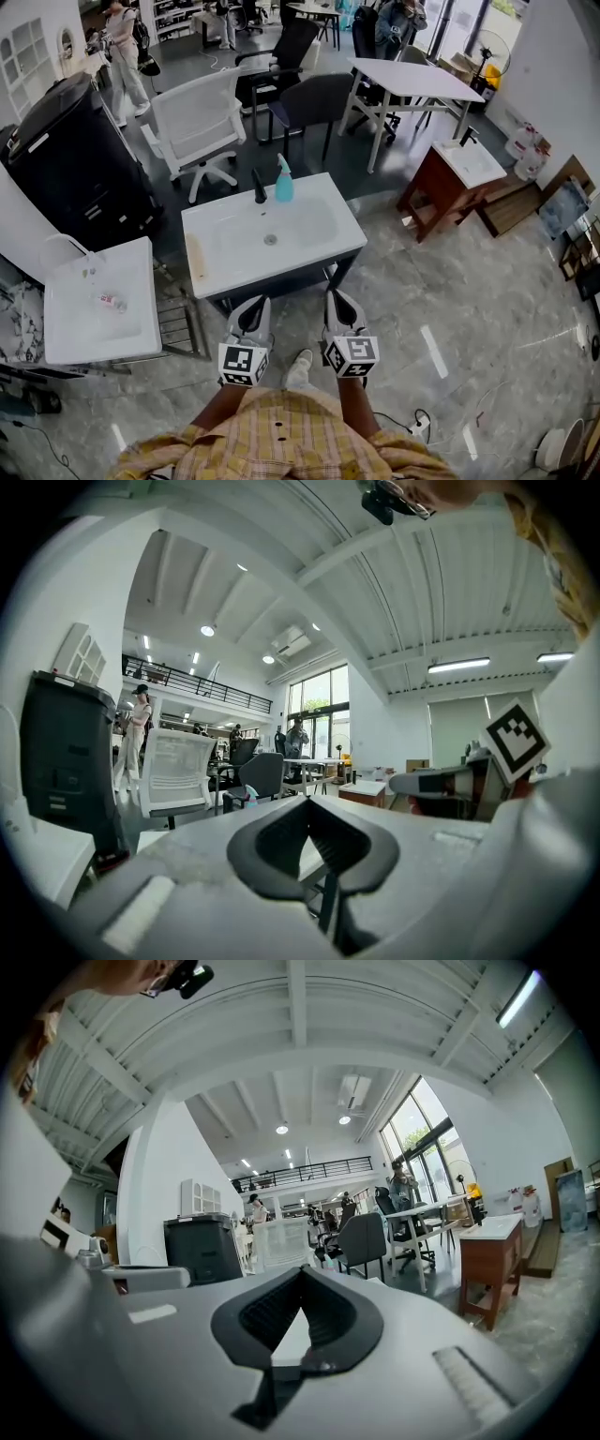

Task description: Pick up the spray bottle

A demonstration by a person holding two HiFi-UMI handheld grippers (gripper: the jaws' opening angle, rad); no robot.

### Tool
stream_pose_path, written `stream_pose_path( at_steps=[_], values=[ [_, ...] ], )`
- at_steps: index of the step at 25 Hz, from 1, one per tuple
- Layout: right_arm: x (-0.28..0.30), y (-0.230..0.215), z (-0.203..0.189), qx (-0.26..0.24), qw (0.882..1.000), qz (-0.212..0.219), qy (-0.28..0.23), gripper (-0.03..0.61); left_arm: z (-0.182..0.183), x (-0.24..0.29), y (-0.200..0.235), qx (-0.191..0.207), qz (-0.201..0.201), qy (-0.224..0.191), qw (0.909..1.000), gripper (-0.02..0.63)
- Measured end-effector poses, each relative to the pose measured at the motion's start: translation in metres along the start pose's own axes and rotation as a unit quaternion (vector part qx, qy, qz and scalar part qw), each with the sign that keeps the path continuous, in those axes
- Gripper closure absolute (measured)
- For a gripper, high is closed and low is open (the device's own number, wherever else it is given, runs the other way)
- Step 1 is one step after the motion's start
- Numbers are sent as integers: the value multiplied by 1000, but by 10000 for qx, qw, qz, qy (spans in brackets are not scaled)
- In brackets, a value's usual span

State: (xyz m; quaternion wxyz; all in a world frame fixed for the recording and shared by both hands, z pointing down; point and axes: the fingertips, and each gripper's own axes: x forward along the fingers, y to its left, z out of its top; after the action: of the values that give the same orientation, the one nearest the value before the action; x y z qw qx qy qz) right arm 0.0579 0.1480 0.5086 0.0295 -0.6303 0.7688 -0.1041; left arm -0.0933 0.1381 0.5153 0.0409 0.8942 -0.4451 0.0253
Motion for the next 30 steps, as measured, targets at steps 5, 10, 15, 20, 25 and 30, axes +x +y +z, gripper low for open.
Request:
stream_pose_path(
  at_steps=[5,10,15,20,25,30],
  values=[
    [58,-50,18,5,10000,78,-26,578,10,75,9,74,64,-2,10000,615],
    [99,-87,24,33,9998,220,-22,578,10,127,12,122,195,18,9997,614],
    [125,-103,24,58,9994,341,8,578,8,151,16,151,331,106,9993,614],
    [139,-105,21,70,9989,459,44,578,5,163,23,110,433,182,9988,615],
    [153,-106,15,167,9986,485,162,578,0,170,31,28,455,283,9986,614],
    [170,-109,9,178,9982,496,287,578,-7,189,42,-53,427,348,9985,614]
  ],
)
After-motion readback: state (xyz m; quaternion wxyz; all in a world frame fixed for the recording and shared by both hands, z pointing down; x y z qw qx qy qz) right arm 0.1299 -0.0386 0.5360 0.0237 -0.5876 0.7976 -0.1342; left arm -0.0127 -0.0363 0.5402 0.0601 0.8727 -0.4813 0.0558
